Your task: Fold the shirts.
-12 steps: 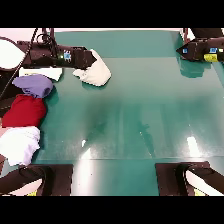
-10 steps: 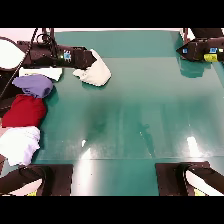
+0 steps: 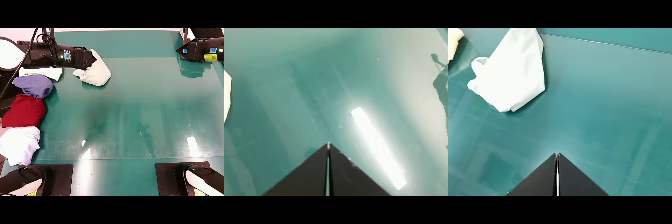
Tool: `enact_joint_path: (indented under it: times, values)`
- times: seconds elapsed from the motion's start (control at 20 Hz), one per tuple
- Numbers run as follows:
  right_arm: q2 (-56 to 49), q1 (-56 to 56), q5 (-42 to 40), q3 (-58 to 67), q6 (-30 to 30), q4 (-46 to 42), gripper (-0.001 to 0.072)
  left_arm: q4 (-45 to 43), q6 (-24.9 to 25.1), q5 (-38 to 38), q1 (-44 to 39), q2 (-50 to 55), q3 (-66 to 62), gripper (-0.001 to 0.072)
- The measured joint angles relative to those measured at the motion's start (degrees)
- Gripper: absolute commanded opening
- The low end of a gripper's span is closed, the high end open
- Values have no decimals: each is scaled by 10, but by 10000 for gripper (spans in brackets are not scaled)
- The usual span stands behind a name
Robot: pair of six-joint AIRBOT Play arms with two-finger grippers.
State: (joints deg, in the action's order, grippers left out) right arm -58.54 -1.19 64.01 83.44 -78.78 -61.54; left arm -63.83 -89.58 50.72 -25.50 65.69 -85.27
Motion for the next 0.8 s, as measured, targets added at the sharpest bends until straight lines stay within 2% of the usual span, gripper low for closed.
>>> enact_joint_path:
  times: [0.05,0.1,0.4,0.8]
  values:
    - [0,0,0,0,0,0,16,0,0,-12,0,0,0,457]
    - [0,0,0,0,0,0,17,-4,0,-26,0,1,0,705]
    - [0,0,0,0,0,4,16,-114,-22,-95,22,80,0,706]
    - [0,-4,13,0,0,5,16,-138,-33,-152,69,283,-2,705]
